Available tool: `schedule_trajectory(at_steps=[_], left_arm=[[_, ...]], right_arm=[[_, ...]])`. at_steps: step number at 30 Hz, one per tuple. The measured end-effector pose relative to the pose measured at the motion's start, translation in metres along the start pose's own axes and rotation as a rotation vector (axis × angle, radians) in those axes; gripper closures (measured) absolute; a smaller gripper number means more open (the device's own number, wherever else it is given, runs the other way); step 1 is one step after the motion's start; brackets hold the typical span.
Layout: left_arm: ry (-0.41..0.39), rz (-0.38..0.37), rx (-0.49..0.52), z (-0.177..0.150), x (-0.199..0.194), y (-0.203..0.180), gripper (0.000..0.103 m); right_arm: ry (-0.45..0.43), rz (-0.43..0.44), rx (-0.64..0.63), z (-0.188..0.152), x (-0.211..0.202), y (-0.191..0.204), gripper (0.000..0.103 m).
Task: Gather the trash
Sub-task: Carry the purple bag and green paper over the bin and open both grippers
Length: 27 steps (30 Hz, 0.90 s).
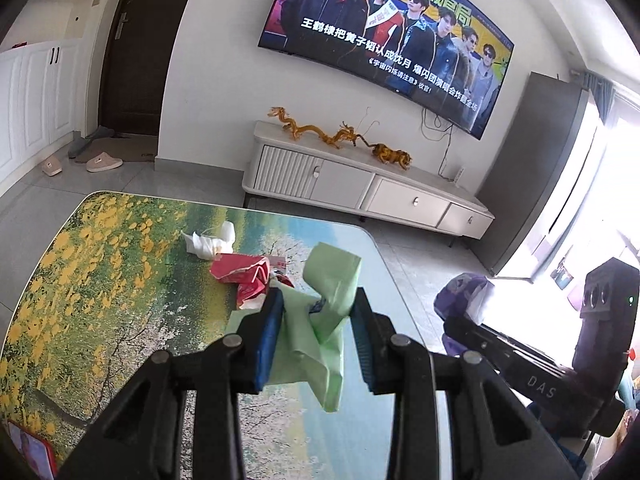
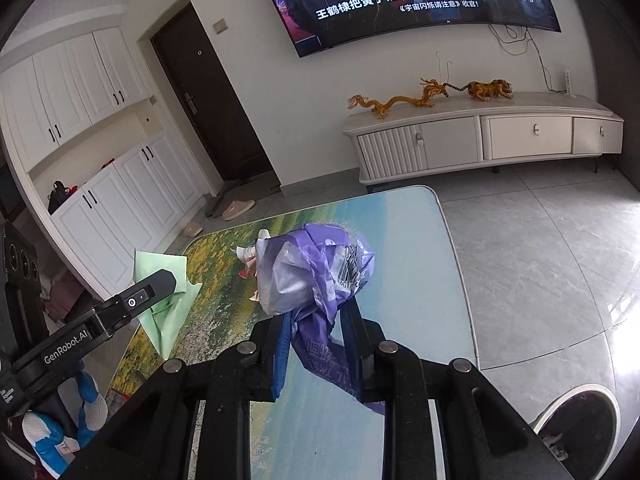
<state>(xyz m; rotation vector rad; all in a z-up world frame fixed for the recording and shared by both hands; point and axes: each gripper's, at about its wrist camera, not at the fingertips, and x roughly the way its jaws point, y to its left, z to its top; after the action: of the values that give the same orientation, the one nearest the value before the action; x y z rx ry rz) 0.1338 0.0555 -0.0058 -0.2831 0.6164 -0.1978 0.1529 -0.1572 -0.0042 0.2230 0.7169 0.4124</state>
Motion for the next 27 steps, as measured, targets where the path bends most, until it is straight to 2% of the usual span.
schedule_trajectory(at_steps=[8, 19, 27], left_arm=[[-0.033, -0.075, 0.025, 0.000, -0.024, -0.024, 0.071], [-0.046, -0.171, 0.044, 0.002, -0.035, -0.041, 0.071], [-0.027, -0.235, 0.077, 0.007, -0.029, -0.069, 0.071]], right_arm=[[-0.066, -0.043, 0.007, -0.002, -0.041, 0.007, 0.080], [-0.110, -0.100, 0.042, -0.004, -0.062, 0.008, 0.080], [-0.159, -0.154, 0.147, -0.005, -0.086, -0.032, 0.080]])
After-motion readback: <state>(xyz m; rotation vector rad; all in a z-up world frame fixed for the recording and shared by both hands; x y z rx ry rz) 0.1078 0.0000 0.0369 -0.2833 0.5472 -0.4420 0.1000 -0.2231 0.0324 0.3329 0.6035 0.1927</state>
